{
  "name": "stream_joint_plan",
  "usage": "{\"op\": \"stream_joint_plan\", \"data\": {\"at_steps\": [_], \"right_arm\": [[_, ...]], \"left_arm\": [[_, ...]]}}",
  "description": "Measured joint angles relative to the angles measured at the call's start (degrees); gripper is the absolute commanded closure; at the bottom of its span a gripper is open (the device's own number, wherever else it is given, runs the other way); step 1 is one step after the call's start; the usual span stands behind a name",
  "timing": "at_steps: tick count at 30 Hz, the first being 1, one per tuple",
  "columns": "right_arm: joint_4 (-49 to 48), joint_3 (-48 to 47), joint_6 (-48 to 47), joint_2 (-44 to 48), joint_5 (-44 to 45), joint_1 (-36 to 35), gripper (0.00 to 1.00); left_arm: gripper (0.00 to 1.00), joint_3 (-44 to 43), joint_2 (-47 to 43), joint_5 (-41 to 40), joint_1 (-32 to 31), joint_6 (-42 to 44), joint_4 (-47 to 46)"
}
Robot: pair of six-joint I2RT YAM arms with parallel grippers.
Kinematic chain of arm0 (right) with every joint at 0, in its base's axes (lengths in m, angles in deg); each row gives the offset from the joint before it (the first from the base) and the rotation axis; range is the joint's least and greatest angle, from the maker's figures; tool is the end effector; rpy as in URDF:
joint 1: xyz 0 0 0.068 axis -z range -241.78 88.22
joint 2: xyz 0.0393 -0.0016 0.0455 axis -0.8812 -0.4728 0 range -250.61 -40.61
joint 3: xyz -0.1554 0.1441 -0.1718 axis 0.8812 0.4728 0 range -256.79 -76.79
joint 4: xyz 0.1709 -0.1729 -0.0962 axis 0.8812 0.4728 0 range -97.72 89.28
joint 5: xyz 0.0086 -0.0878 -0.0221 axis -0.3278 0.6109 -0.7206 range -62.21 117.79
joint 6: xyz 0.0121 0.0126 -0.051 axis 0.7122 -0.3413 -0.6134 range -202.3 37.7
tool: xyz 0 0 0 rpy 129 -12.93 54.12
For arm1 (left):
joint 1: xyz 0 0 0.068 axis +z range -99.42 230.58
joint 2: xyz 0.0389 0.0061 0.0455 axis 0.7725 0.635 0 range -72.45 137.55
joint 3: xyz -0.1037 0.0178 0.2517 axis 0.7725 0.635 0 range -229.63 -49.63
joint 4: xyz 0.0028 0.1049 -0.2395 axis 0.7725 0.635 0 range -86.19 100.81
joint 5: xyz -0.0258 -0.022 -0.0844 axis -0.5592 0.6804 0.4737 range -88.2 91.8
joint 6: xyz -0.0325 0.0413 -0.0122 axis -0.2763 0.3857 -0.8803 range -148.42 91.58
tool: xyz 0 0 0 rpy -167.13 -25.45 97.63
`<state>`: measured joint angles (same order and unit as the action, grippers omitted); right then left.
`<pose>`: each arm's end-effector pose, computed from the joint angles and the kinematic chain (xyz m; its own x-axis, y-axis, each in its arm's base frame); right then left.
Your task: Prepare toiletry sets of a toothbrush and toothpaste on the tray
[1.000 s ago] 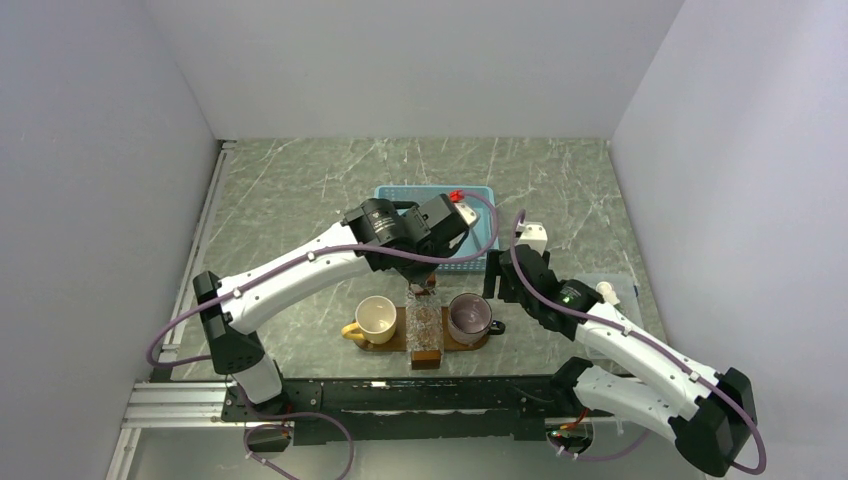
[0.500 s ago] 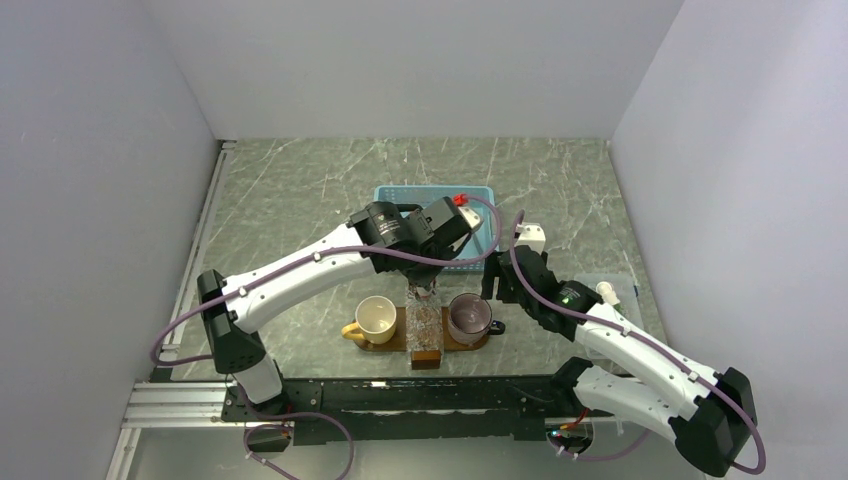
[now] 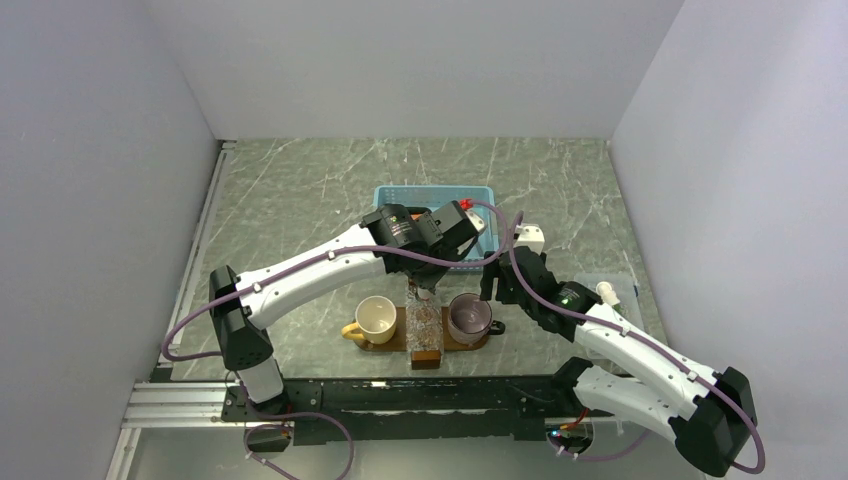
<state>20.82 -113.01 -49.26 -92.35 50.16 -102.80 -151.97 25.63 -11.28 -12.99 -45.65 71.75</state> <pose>0.1489 0.1115 0.2388 -0.6582 0.0958 -0.7468 -0.0497 0.9842 0.1700 0.1609 -0.3056 0.3555 -0.6262 0.6116 -0.4836 0.6723 0.7377 0.0624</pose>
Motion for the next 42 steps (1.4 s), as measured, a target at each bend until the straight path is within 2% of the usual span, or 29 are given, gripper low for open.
{"op": "stream_joint_plan", "data": {"at_steps": [42], "right_arm": [[-0.63, 0.0, -0.02, -0.76, -0.48, 0.0, 0.21]], "left_arm": [[1.0, 9.77, -0.96, 2.78, 2.38, 0.02, -7.5]]}}
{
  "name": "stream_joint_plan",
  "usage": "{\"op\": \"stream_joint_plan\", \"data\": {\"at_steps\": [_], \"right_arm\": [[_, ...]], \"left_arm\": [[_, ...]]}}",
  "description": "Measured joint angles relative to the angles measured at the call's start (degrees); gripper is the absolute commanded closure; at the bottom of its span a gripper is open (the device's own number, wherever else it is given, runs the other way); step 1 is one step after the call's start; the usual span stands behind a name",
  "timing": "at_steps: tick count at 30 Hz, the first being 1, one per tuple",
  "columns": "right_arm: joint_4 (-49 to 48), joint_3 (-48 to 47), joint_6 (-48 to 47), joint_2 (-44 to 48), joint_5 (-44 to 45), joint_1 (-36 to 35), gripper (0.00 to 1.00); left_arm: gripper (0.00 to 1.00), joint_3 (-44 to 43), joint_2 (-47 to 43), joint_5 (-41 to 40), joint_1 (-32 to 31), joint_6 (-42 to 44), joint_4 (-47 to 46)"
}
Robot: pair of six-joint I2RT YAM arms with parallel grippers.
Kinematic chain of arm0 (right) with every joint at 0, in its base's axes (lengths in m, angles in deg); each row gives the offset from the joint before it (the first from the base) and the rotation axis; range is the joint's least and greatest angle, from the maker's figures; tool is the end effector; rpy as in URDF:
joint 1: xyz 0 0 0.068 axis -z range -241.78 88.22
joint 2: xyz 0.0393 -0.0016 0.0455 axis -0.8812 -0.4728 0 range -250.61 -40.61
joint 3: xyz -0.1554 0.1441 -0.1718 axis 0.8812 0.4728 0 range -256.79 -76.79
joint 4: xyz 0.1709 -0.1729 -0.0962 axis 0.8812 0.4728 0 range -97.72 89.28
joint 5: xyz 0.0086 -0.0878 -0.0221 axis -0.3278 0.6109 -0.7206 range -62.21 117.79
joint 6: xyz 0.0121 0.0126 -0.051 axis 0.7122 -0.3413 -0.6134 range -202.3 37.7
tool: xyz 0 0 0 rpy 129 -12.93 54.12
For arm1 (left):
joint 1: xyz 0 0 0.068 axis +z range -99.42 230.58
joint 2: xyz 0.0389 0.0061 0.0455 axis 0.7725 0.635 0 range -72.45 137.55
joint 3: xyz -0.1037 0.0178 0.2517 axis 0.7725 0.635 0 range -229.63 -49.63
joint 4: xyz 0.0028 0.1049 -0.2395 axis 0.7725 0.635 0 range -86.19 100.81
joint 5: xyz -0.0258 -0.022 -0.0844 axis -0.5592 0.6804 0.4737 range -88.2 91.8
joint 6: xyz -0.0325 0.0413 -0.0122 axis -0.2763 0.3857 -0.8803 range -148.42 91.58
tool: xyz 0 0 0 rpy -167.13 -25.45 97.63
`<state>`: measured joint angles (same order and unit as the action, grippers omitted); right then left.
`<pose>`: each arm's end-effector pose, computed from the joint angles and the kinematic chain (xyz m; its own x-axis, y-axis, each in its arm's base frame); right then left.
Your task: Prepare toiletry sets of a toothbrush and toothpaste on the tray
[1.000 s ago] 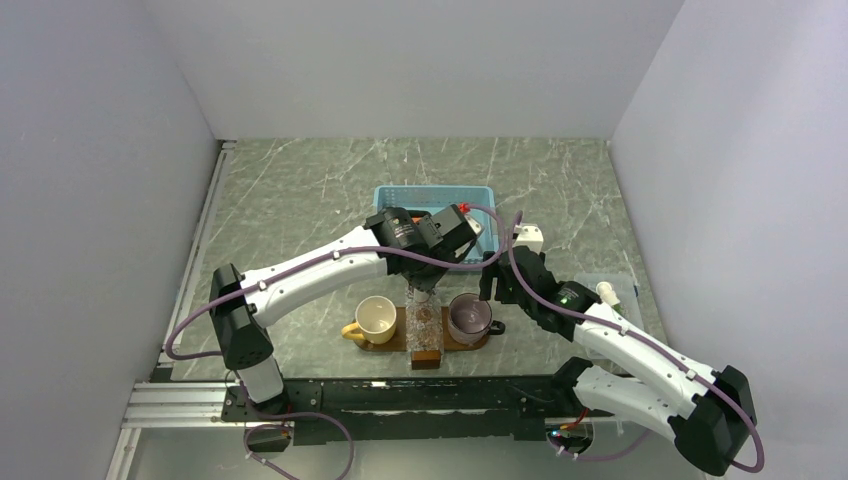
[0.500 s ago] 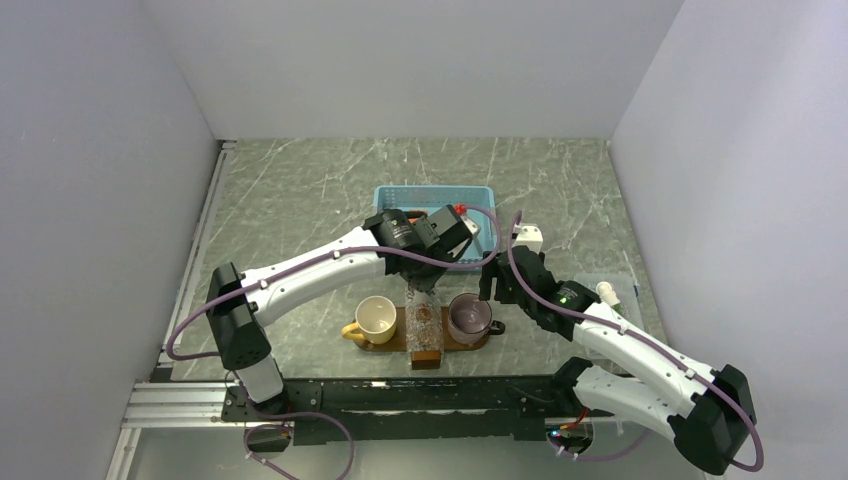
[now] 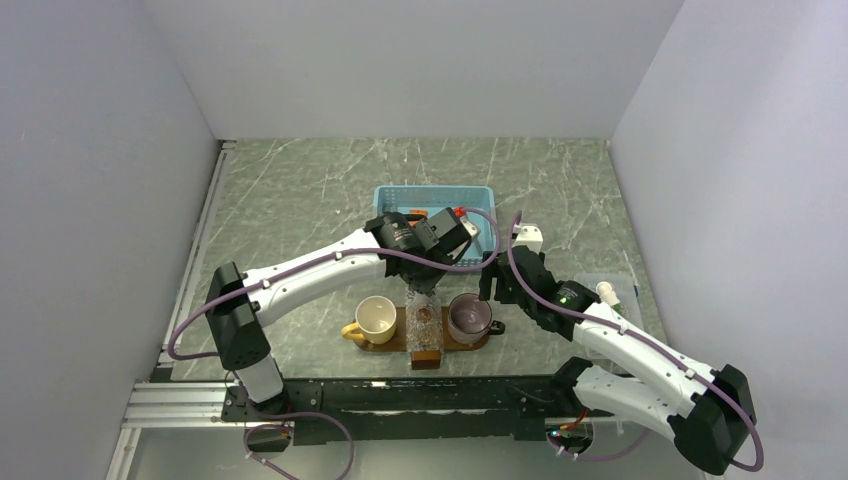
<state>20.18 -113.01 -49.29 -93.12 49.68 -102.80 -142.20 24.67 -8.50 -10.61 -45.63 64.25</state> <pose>0.1507 0.1135 0.2373 -0.6628 0.0935 -0.7429 -0.0550 0.9834 0.1728 0.1732 -0.3017 0.3170 -0.6614 0.5986 -0.4518 0.6595 0.7511 0.0297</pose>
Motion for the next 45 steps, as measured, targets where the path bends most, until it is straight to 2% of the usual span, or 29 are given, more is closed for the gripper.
{"op": "stream_joint_plan", "data": {"at_steps": [32, 39, 45], "right_arm": [[-0.11, 0.24, -0.02, 0.0, 0.0, 0.0, 0.2], [-0.13, 0.24, -0.02, 0.0, 0.0, 0.0, 0.2], [-0.13, 0.24, -0.02, -0.09, 0.0, 0.0, 0.2]], "left_arm": [[1.0, 3.3, 0.0, 1.49, 0.92, 0.02, -2.78], [0.81, 3.3, 0.0, 1.46, 0.92, 0.22, -2.8], [0.72, 3.3, 0.0, 1.42, 1.01, 0.44, -2.71]]}}
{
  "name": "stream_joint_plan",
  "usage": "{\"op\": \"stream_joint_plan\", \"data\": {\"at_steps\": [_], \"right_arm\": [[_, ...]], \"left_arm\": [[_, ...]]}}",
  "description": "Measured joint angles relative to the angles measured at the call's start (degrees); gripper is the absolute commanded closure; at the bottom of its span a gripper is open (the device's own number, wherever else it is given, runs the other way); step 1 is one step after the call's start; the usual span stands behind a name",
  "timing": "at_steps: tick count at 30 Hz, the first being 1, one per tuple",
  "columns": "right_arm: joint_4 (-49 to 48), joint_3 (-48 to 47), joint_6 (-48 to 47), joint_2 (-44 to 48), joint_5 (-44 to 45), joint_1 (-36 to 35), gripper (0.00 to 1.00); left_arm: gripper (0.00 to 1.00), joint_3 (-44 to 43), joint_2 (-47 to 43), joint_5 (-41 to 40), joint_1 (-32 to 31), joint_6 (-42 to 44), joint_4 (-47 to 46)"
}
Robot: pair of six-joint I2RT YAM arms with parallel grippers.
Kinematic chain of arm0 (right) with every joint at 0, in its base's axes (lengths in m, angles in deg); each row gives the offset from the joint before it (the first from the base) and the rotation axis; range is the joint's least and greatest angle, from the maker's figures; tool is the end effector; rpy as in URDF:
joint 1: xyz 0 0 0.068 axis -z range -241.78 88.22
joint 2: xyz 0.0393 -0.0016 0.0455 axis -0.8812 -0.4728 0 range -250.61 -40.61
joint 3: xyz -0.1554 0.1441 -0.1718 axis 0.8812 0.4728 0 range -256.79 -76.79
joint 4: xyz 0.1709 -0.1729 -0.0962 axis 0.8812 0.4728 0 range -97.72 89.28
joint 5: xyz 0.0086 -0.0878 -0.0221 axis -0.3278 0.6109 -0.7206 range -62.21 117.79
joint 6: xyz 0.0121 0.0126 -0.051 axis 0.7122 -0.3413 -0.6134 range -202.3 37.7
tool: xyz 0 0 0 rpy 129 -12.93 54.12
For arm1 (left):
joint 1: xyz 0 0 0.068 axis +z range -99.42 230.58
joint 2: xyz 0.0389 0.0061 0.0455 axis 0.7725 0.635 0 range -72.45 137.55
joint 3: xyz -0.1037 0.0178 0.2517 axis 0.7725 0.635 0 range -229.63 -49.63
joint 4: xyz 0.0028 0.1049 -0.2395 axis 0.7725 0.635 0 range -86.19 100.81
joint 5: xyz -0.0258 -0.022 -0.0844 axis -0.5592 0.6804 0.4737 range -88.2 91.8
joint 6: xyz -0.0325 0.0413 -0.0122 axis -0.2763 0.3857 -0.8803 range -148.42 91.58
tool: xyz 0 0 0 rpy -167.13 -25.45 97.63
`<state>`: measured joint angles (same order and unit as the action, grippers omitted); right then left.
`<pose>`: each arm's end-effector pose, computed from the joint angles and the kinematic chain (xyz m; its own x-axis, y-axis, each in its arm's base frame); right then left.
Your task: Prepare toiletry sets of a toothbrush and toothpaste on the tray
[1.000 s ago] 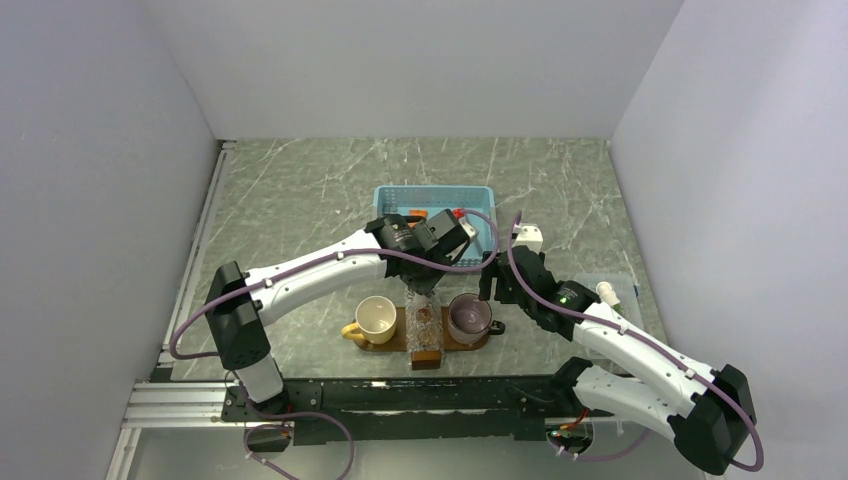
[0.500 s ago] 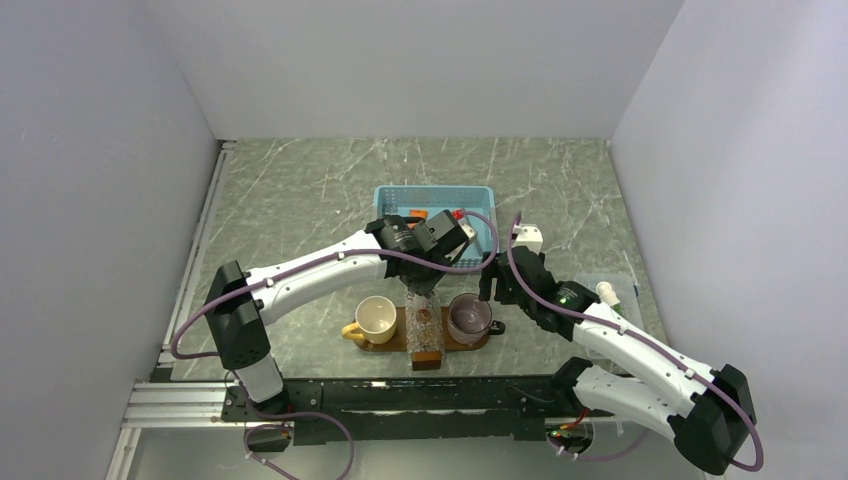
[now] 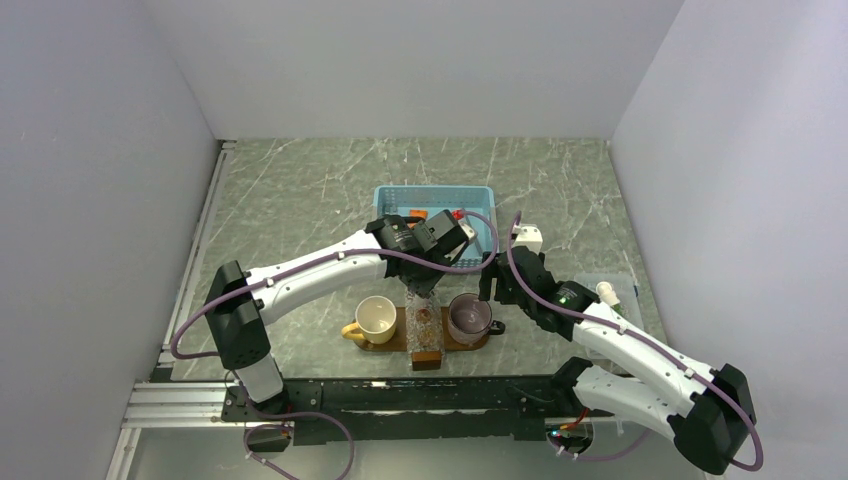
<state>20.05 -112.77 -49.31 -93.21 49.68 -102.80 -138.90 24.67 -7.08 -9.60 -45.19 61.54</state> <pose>0.1507 0.1135 0.2358 -0.6648 0.0914 -0.7414 -0.0548 0.9838 0.1704 0.1782 -0.2999 0.3020 -0.6717 0.5986 -0.4364 0.6597 0.7514 0.0153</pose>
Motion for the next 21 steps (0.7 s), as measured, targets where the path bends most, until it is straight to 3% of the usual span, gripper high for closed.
{"op": "stream_joint_plan", "data": {"at_steps": [21], "right_arm": [[0.15, -2.12, -1.03, -0.98, 0.04, 0.0, 0.2]], "left_arm": [[0.39, -2.86, -3.93, -2.78, 0.0, 0.2, 0.46]]}}
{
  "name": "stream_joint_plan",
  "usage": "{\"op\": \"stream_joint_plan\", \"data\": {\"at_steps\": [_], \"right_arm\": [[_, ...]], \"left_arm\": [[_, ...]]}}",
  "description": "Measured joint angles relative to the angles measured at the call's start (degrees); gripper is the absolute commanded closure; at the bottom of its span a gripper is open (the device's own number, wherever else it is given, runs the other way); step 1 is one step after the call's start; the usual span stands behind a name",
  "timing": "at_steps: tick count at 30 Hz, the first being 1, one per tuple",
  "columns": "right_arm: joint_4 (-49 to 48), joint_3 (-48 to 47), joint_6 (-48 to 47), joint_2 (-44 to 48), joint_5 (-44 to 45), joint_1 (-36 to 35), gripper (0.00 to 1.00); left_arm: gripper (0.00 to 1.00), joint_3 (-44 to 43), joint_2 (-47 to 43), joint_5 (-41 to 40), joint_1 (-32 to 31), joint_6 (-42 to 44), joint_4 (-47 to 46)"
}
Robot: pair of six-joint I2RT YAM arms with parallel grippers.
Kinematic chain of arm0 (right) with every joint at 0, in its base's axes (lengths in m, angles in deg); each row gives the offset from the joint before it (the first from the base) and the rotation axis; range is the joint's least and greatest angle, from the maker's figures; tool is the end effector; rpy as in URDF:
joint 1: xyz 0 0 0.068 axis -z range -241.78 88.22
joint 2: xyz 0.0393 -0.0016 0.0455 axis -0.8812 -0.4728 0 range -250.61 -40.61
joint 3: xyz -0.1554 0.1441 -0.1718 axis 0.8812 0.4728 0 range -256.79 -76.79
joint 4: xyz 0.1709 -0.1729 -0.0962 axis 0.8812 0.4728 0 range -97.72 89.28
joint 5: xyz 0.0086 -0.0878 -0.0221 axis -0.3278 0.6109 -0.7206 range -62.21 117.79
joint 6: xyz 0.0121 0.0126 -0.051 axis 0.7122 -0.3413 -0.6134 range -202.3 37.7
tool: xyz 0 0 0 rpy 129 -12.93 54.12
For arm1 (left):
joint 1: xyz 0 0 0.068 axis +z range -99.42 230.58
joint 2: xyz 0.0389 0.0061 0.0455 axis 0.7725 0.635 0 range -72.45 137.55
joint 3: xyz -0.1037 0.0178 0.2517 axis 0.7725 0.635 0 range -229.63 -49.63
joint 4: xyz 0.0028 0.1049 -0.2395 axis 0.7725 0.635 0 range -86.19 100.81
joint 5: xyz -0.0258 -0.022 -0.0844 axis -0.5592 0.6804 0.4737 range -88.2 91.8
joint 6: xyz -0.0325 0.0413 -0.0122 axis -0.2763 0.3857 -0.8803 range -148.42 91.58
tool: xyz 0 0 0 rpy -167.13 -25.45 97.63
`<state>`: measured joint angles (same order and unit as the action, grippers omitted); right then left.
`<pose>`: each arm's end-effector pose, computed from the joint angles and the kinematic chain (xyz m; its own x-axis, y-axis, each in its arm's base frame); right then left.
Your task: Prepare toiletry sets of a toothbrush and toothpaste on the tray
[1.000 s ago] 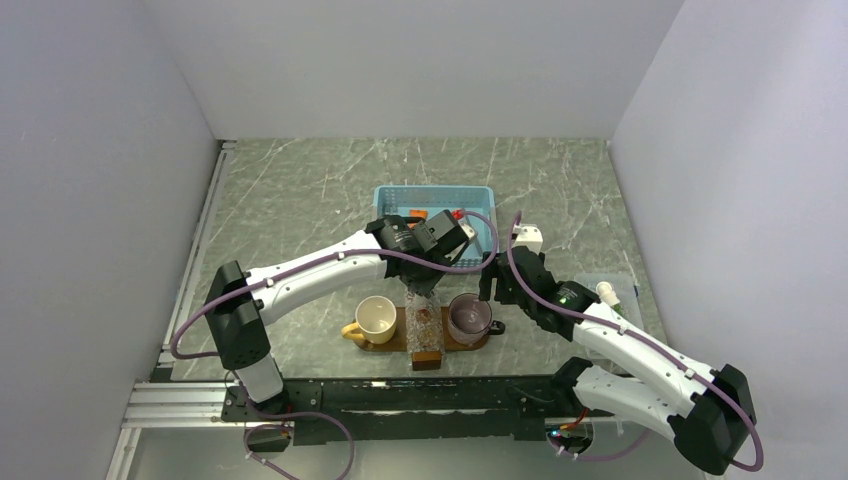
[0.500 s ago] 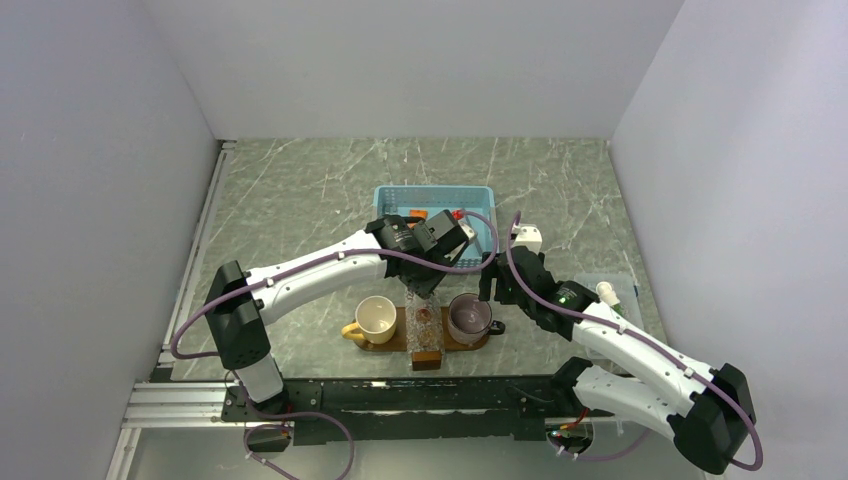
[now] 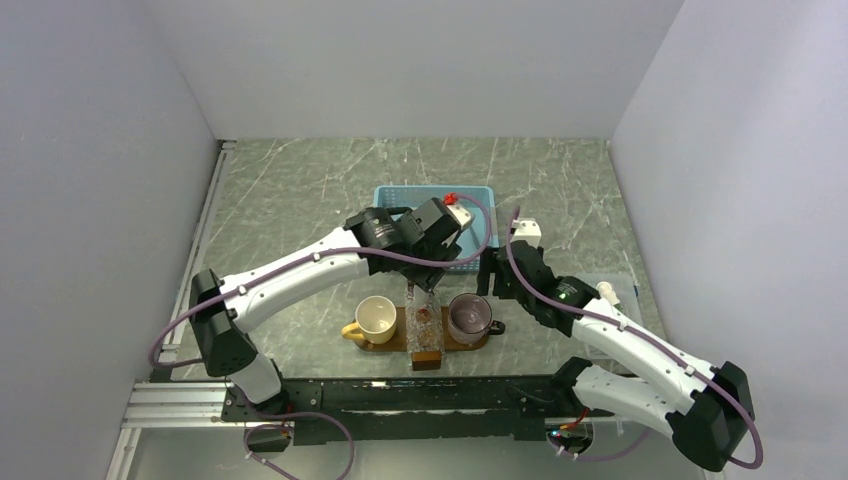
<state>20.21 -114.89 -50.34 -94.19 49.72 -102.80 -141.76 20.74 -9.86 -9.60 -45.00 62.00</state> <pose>0.1545 0.1168 0.2449 -0.6537 0.0822 -0.7523 -0.0684 0.9836 0.1669 0.1736 -0.2884 0.3389 -0.6374 0.5500 -0.5396 0.6432 0.7654 0.0205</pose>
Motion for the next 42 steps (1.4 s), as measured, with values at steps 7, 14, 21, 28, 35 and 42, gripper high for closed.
{"op": "stream_joint_plan", "data": {"at_steps": [7, 14, 21, 28, 35, 42], "right_arm": [[0.04, -3.72, -1.11, -2.05, 0.04, 0.0, 0.19], [0.13, -10.64, -2.95, -6.54, 0.04, 0.0, 0.19], [0.09, -18.82, -4.92, -11.98, 0.0, 0.0, 0.19], [-0.35, -26.75, -6.97, -19.93, -0.35, 0.0, 0.19], [-0.52, -32.83, -8.55, -29.46, -1.27, 0.24, 0.21], [0.2, -37.4, -8.94, -37.27, -1.57, 1.36, 0.28]], "left_arm": [[0.26, -1.7, -2.91, -5.09, 0.02, 0.11, 0.37], [0.18, -1.05, -11.02, -9.49, 0.22, 0.98, -0.96], [0.05, 7.04, -25.42, -12.74, 0.22, 2.21, -5.86], [0.01, 14.75, -33.57, -14.82, 0.22, 2.38, -7.85], [0.01, 24.2, -42.05, -16.35, 0.24, 1.88, -8.28], [0.01, 32.79, -51.91, -16.61, 0.22, 1.27, -9.25]]}}
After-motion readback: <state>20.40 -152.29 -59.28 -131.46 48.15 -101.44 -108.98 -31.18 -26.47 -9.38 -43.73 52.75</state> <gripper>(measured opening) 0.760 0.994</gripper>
